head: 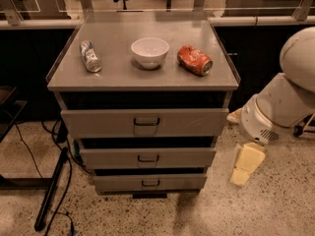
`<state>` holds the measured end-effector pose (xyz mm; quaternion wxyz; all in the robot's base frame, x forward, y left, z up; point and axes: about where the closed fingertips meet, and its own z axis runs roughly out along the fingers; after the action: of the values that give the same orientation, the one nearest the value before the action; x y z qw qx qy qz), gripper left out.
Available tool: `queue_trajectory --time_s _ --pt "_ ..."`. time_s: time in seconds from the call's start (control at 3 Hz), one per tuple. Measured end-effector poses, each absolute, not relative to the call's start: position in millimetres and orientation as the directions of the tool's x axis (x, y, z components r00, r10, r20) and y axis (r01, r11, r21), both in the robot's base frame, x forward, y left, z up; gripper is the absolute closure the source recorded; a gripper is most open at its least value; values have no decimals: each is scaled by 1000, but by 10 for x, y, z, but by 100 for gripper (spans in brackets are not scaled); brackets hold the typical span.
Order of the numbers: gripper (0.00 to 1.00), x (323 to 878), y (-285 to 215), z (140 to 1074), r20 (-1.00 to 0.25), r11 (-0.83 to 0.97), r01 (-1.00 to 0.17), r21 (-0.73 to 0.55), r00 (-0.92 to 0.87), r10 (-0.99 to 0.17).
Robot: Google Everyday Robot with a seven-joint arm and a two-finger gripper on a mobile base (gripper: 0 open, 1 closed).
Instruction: Open bottom drawer
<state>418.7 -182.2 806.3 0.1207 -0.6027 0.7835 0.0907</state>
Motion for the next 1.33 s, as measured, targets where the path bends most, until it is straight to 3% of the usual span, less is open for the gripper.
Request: queue_trajectory --time_s 1.33 --pt "0 3936 -1980 7026 -301 345 -936 67 -348 -888"
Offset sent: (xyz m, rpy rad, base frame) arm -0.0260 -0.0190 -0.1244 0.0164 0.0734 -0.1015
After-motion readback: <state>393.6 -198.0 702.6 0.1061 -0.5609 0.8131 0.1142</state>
